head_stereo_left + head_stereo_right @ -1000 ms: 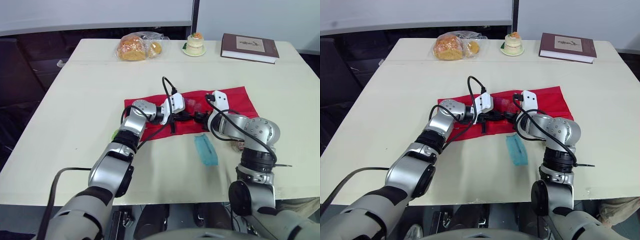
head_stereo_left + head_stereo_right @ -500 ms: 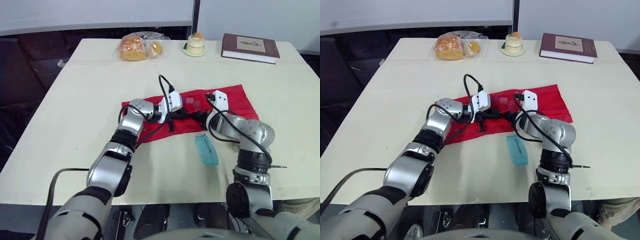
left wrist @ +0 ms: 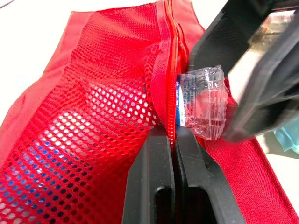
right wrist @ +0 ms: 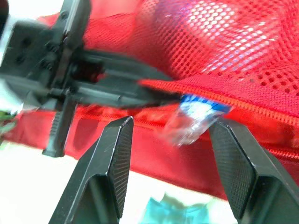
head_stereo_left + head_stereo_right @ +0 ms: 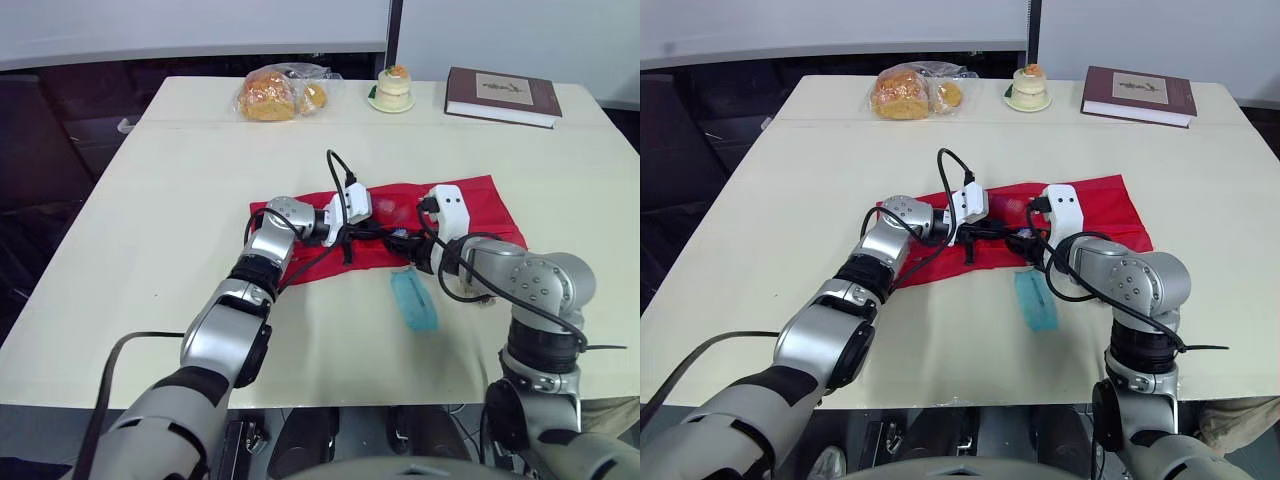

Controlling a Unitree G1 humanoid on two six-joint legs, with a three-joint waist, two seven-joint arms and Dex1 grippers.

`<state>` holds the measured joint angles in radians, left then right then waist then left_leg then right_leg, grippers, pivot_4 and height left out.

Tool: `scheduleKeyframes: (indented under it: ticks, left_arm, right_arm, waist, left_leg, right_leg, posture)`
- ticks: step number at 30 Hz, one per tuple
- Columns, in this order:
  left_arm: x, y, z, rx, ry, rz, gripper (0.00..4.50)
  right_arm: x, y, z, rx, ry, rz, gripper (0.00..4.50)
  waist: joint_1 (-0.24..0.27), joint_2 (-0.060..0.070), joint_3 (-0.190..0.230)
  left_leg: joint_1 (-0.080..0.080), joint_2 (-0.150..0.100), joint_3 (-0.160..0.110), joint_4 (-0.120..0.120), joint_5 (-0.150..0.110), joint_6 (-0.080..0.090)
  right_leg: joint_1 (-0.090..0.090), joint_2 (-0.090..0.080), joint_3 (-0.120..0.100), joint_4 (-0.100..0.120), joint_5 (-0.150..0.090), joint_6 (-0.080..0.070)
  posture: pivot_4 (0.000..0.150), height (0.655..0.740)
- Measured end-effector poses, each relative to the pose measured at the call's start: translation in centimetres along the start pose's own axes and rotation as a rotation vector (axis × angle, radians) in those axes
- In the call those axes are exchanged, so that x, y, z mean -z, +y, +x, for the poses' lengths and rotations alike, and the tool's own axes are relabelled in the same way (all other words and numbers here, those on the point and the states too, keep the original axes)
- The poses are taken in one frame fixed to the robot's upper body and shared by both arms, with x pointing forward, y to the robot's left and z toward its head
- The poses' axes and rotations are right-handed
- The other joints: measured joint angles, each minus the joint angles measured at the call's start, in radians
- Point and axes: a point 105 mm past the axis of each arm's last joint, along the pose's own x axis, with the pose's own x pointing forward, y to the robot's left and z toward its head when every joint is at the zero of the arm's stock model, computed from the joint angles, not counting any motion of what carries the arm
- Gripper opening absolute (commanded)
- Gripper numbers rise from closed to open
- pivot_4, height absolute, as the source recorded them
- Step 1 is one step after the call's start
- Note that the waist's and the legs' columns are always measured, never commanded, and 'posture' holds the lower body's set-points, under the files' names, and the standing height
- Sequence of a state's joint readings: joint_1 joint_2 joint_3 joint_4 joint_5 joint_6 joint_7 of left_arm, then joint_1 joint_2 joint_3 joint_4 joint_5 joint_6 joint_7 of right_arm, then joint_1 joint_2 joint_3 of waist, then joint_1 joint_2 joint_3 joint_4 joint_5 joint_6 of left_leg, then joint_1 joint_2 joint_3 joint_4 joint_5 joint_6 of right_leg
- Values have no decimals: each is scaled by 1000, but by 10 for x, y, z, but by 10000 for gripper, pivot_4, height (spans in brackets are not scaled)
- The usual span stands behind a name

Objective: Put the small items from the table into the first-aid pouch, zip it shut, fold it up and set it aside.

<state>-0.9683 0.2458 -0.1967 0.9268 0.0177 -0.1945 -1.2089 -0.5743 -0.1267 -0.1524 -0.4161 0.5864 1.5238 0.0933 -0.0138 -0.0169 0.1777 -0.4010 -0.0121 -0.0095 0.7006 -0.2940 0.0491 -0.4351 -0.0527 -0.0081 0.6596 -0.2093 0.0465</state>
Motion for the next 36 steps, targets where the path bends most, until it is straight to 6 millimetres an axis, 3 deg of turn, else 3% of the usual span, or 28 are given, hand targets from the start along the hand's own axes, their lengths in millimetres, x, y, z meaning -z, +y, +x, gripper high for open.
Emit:
scheduleKeyframes:
  ticks: [4, 7, 9, 11, 23, 29, 36]
  left_arm:
    - [0, -1, 1, 8, 0, -4, 0]
    - [1, -1, 0, 12, 3, -7, 0]
    - [2, -1, -1, 16, 5, -8, 0]
    - [2, -1, -1, 20, 5, -6, 0]
    - [-1, -1, -2, 39, 1, 7, 0]
    - [-3, -2, -1, 44, -10, 6, 0]
    - [-3, -3, 0, 49, -14, 5, 0]
  right_arm:
    - [4, -6, -8, 8, 10, -67, 26349]
    - [11, -22, -16, 46, 12, -137, 17293]
    - [13, -26, -19, 52, 7, -184, 6196]
    - [12, -28, -19, 58, -4, -220, 1139]
    - [7, -39, -7, 110, -62, -344, 1139]
    - [16, -32, 9, 83, -32, -343, 1139]
    - [5, -20, 22, 52, -69, -352, 1139]
  waist:
    - [1, 0, 0]
    - [0, 0, 0]
    - [-1, 0, 0]
    - [-1, 0, 0]
    - [1, 0, 0]
    - [1, 0, 0]
    - [0, 0, 0]
  left_leg:
    - [-1, 0, -1, 0, 0, 0]
    - [-1, 0, 0, 0, 0, 0]
    - [-1, 0, 0, 0, 0, 0]
    - [-1, 0, 0, 0, 0, 0]
    - [-1, 0, 0, 0, 0, 0]
    - [-1, 0, 0, 0, 0, 0]
    - [-1, 0, 0, 0, 0, 0]
  right_leg:
    - [0, 0, -1, -1, 0, 0]
    - [0, 0, 0, -2, 0, 0]
    - [0, 0, 0, -1, 0, 0]
    - [0, 0, 0, -1, 0, 0]
    - [0, 0, 0, -1, 0, 0]
    - [0, 0, 0, -1, 0, 0]
    - [0, 0, 0, -1, 0, 0]
  posture:
    - [1500, 7289]
    - [1500, 7289]
    - [1500, 7289]
    - [1500, 7289]
    - [1500, 7289]
    - [1500, 7289]
    - [1500, 7289]
